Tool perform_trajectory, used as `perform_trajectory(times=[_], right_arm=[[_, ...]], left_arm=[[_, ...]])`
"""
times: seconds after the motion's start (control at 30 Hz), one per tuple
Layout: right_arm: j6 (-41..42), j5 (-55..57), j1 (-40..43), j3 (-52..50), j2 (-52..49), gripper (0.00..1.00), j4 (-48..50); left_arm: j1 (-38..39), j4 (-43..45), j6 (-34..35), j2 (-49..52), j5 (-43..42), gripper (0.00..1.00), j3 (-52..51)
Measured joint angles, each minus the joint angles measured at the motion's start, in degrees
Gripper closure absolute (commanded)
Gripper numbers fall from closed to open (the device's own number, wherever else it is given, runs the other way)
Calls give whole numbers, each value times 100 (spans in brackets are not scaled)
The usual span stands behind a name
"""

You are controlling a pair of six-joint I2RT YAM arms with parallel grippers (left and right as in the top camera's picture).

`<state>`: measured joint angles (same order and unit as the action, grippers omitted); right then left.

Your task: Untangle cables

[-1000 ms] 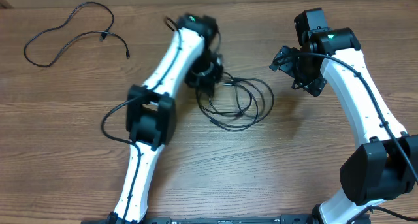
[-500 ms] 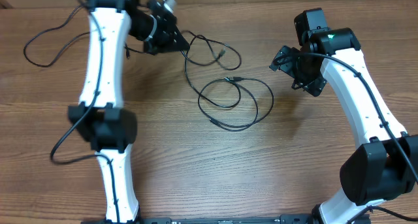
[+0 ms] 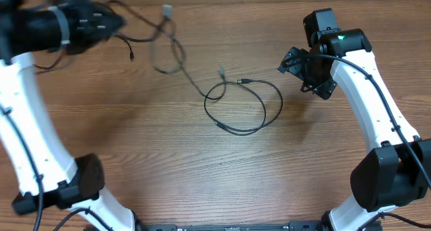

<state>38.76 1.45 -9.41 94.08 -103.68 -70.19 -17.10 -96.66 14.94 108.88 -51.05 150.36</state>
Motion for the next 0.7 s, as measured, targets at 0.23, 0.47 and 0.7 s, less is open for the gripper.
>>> perform_trajectory(times=[0.23, 0.47, 0.7], right_arm=[[2, -2, 0, 0, 0, 0, 0], [2, -2, 0, 0, 0, 0, -4], [0, -4, 0, 0, 0, 0, -2]], left_arm=[[-1379, -4, 588, -35, 2, 96, 0], [-2302, -4, 1161, -42, 457, 96, 0], [-2653, -7, 1276, -42, 1751, 96, 0]])
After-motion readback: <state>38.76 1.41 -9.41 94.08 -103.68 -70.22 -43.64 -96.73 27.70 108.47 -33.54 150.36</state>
